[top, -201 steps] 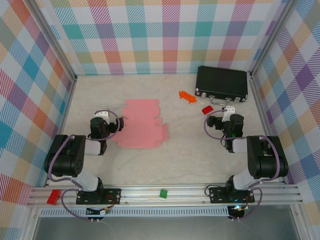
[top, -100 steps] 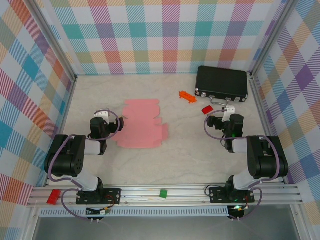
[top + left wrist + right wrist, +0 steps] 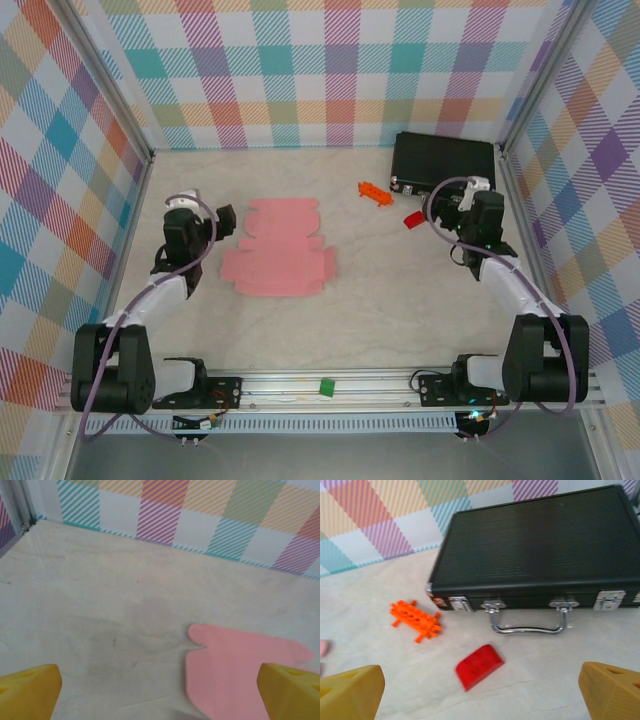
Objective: Fold the paper box
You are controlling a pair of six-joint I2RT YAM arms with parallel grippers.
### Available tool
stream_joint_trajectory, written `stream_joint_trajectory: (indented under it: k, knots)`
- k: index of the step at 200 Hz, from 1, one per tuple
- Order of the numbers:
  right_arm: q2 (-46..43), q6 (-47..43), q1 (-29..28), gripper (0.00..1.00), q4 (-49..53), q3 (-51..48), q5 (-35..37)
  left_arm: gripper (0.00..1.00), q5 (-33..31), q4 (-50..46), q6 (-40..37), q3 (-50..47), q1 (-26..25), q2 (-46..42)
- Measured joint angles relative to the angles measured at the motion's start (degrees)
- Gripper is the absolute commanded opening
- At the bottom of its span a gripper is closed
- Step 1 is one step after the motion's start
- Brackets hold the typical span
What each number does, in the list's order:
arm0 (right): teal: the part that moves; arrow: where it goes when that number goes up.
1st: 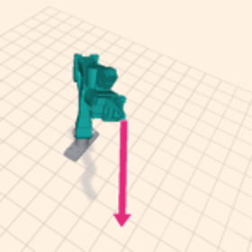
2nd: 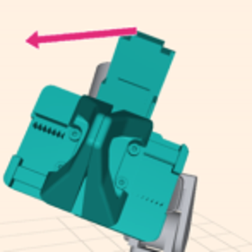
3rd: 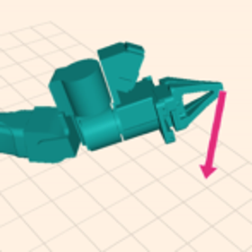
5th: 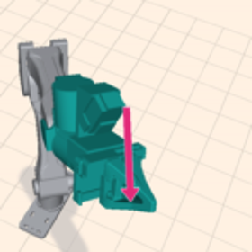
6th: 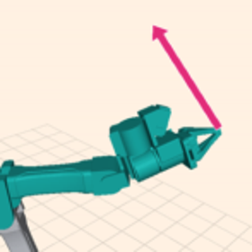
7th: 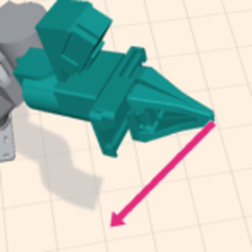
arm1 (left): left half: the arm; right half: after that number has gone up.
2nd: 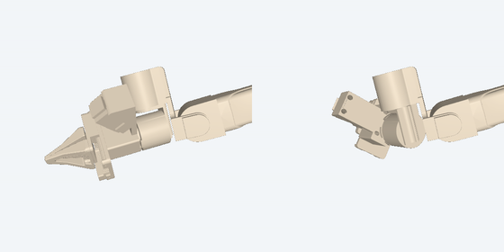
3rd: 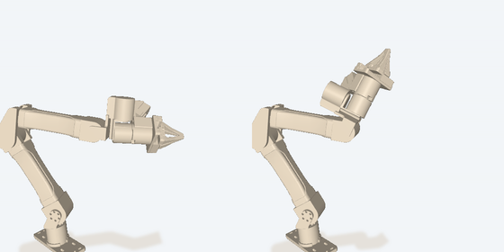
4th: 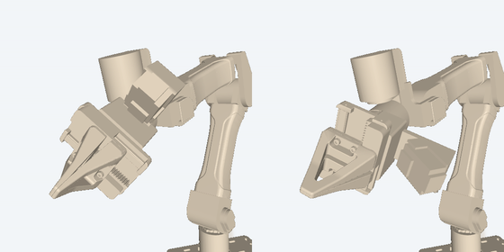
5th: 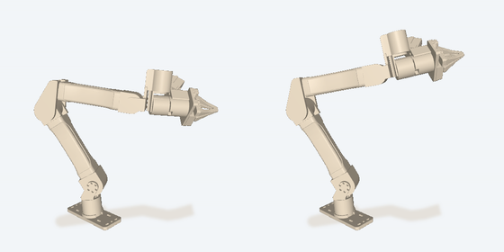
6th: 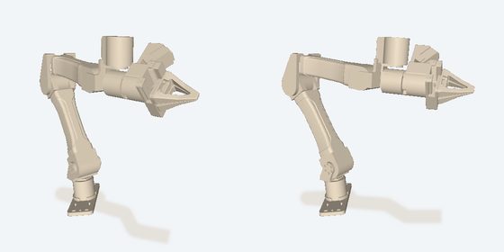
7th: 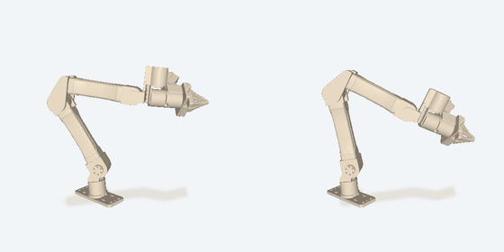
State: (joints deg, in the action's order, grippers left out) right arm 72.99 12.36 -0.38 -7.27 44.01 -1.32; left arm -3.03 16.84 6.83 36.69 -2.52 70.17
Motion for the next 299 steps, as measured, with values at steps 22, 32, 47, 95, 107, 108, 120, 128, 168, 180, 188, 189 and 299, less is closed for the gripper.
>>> stream_joint_trajectory:
  k: [22, 32, 47, 95, 107, 108, 120, 128, 168, 180, 188, 189, 299]
  knots:
    - [0.0, 2.8, -5.4, 0.99, 7.8, 3.3, -2.4, 0.70, 1.5, -10.3, 2.8, 4.4, -2.2, -0.8]
    - [0.4, 3.6, -9.2, 0.99, 10.7, 4.2, -3.2, 0.62, 2.4, -15.4, 3.0, 5.7, -3.5, -0.8]
    - [1.8, 4.5, -15.1, 1.00, 13.5, 5.5, -5.0, 0.49, 3.6, -21.6, 4.2, 6.7, -5.4, -0.6]
    - [12.6, 6.9, -29.9, 0.65, 17.7, 12.6, -10.0, 0.05, 6.9, -31.8, 7.9, 6.2, -8.7, 0.0]
    - [16.4, 7.6, -32.3, 0.53, 18.1, 15.1, -11.5, 0.00, 7.1, -32.0, 8.8, 5.4, -8.7, 0.6]
    - [17.0, 7.3, -32.6, 0.52, 18.0, 15.4, -11.7, 0.00, 7.1, -32.0, 9.0, 5.3, -8.7, 0.6]
    - [20.6, 8.3, -34.5, 0.38, 18.2, 17.7, -13.1, 0.00, 7.2, -32.0, 9.7, 4.4, -8.7, 1.4]
    - [23.2, 8.3, -35.9, 0.30, 18.1, 19.2, -14.1, 0.00, 7.4, -31.8, 10.2, 3.8, -8.7, 2.1]
    - [33.4, 9.6, -40.3, 0.11, 18.5, 25.4, -17.2, 0.00, 7.6, -30.0, 12.6, 1.7, -9.0, 6.2]
    - [35.8, 9.9, -41.0, 0.09, 18.8, 27.0, -17.4, 0.00, 7.3, -29.6, 13.4, 1.7, -9.1, 7.7]
    - [37.3, 10.1, -41.3, 0.08, 19.1, 27.9, -17.4, 0.00, 6.9, -29.1, 13.9, 1.6, -9.1, 8.8]
    - [37.4, 10.0, -41.3, 0.08, 19.1, 27.9, -17.4, 0.00, 6.9, -29.0, 14.0, 1.6, -9.1, 8.9]
    - [46.4, 10.7, -41.2, 0.06, 29.2, 38.0, -4.9, 0.00, 5.1, -29.1, 19.3, 0.5, -12.2, 13.0]
